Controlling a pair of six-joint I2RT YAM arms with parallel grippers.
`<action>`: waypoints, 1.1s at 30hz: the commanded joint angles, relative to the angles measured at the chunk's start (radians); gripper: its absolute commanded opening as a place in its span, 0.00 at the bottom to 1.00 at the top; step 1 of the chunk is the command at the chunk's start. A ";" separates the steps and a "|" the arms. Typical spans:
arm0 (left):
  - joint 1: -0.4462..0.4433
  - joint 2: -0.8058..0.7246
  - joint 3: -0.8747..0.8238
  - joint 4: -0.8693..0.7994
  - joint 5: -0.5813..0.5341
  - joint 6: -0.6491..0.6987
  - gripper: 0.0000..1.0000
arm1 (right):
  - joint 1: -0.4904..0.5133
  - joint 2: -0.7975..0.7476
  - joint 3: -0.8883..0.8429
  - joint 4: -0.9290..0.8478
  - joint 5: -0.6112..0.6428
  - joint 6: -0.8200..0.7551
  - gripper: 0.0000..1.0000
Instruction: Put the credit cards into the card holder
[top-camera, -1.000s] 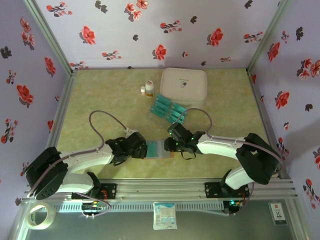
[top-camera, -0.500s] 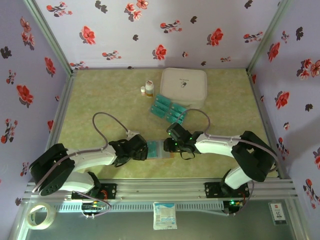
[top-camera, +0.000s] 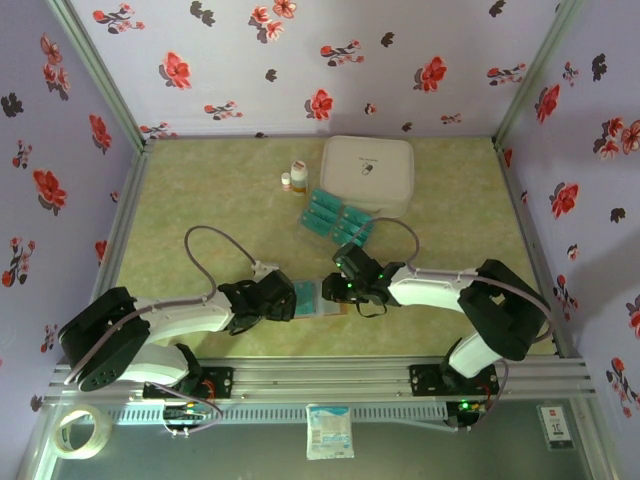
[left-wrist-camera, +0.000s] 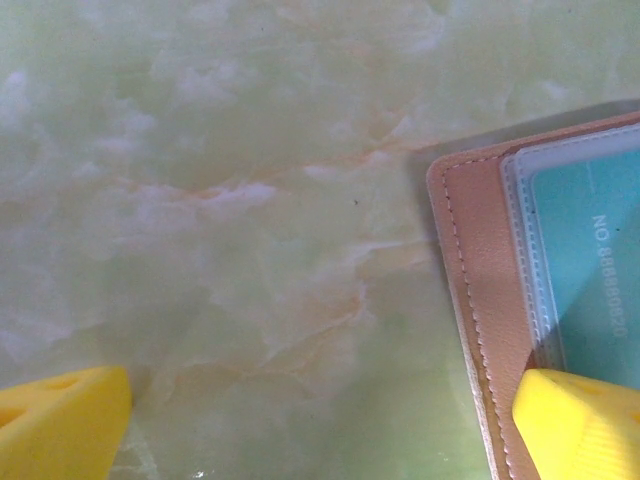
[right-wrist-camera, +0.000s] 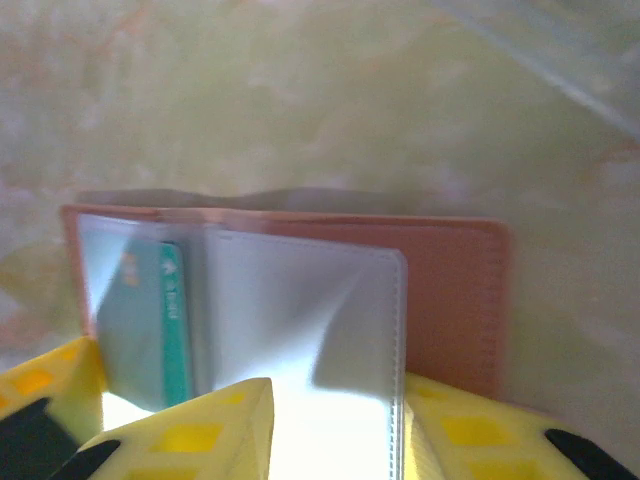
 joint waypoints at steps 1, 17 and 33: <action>-0.012 0.015 -0.033 0.008 0.011 -0.020 1.00 | 0.006 0.003 0.010 0.061 -0.071 0.033 0.33; 0.043 -0.258 0.017 -0.226 -0.137 -0.087 1.00 | 0.079 0.077 0.135 0.070 -0.070 0.056 0.37; 0.068 -0.324 0.021 -0.280 -0.150 -0.089 1.00 | 0.135 0.247 0.246 0.149 -0.097 0.089 0.39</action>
